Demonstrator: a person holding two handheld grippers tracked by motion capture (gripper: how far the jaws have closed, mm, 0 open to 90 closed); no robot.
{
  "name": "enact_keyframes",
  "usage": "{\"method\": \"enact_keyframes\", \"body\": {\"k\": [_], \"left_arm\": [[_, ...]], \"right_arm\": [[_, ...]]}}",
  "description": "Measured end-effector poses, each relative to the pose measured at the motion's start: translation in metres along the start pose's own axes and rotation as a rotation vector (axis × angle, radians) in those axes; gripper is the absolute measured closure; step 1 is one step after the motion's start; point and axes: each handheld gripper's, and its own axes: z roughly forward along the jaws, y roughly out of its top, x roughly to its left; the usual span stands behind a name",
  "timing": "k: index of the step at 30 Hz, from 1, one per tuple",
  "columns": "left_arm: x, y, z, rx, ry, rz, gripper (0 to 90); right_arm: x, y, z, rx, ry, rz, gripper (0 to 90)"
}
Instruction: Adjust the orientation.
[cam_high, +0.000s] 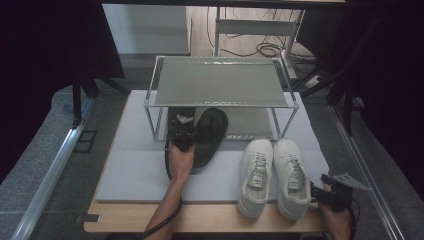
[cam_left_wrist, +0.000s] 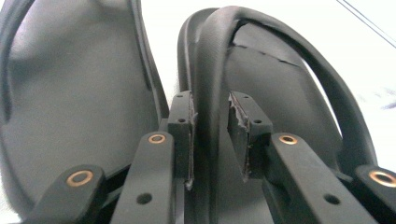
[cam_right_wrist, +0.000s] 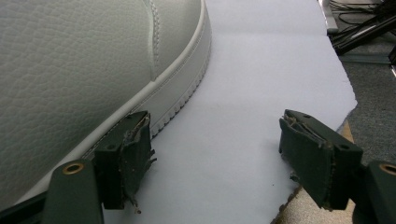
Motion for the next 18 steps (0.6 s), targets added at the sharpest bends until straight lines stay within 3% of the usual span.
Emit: {"method": "enact_keyframes", "body": {"k": [4, 6, 12, 18], "left_arm": [[0.001, -0.004, -0.009, -0.006, -0.016, 0.007, 68.4], [0.003, -0.009, -0.019, 0.001, -0.033, 0.041, 68.0], [0.007, -0.020, -0.040, -0.001, -0.058, 0.092, 68.3], [0.010, -0.038, -0.070, -0.012, -0.103, 0.133, 74.9]], "right_arm": [[0.000, 0.000, 0.000, 0.000, 0.000, 0.000, 25.6], [0.000, 0.000, 0.000, 0.000, -0.001, -0.001, 25.7], [0.000, 0.000, 0.000, 0.000, -0.001, -0.002, 25.7], [0.001, 0.000, 0.000, 0.001, -0.003, -0.002, 25.8]]}}
